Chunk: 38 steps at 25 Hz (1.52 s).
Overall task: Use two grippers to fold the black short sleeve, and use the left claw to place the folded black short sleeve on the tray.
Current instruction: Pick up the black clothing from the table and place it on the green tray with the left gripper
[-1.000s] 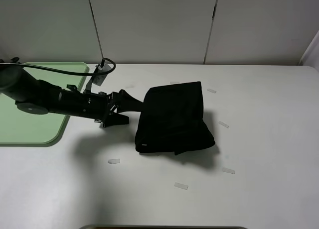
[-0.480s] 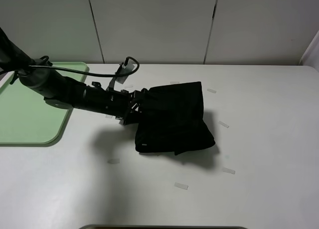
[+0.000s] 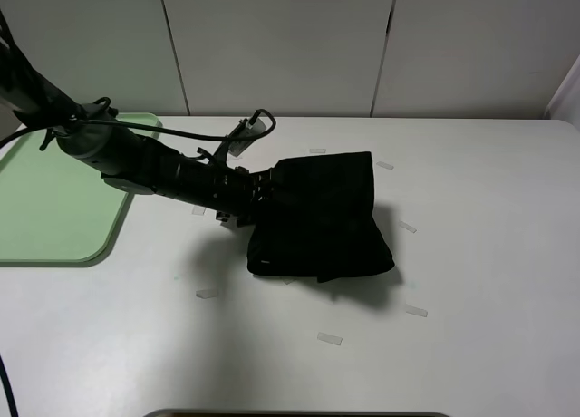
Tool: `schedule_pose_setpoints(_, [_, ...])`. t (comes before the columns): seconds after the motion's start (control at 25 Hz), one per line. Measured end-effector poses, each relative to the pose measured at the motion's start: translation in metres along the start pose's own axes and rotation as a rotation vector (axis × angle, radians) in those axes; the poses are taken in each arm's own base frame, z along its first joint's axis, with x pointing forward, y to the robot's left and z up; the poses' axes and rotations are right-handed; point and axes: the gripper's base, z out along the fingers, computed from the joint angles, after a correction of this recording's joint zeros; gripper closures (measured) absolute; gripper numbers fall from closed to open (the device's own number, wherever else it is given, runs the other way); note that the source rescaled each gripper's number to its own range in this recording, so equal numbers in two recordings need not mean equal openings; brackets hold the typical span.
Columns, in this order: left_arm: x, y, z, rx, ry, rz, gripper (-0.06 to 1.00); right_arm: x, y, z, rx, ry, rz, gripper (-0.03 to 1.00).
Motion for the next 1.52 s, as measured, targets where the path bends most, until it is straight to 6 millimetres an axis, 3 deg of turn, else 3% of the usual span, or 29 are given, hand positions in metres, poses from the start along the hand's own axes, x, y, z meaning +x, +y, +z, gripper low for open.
schedule_pose_setpoints(0.08, [0.000, 0.001, 0.001, -0.012, -0.001, 0.004, 0.67, 0.000, 0.000, 0.000, 0.000, 0.000, 0.000, -0.03])
schedule_pose_setpoints(0.16, [0.000, 0.001, 0.001, -0.021, -0.002, 0.022, 0.79, 0.000, 0.000, 0.000, 0.000, 0.000, 0.000, -0.03])
schedule_pose_setpoints(0.36, [-0.006, -0.003, -0.007, -0.059, -0.025, 0.089, 0.79, 0.000, 0.000, 0.000, 0.000, 0.000, 0.000, -0.03])
schedule_pose_setpoints(0.44, [-0.013, -0.004, -0.019, -0.107, -0.036, 0.157, 0.79, 0.000, 0.000, 0.000, 0.000, 0.000, 0.000, -0.03])
schedule_pose_setpoints(0.8, [-0.048, -0.005, -0.115, -0.349, -0.008, 0.599, 0.79, 0.000, 0.000, 0.000, 0.000, 0.000, 0.000, -0.03])
schedule_pose_setpoints(1.2, [-0.059, 0.054, -0.191, -0.663, 0.023, 0.602, 0.79, 0.000, 0.000, 0.000, 0.000, 0.000, 0.000, -0.03])
schedule_pose_setpoints(1.52, [-0.061, 0.089, -0.237, -0.836, -0.014, 0.573, 0.79, 0.000, 0.000, 0.000, 0.000, 0.000, 0.000, -0.03])
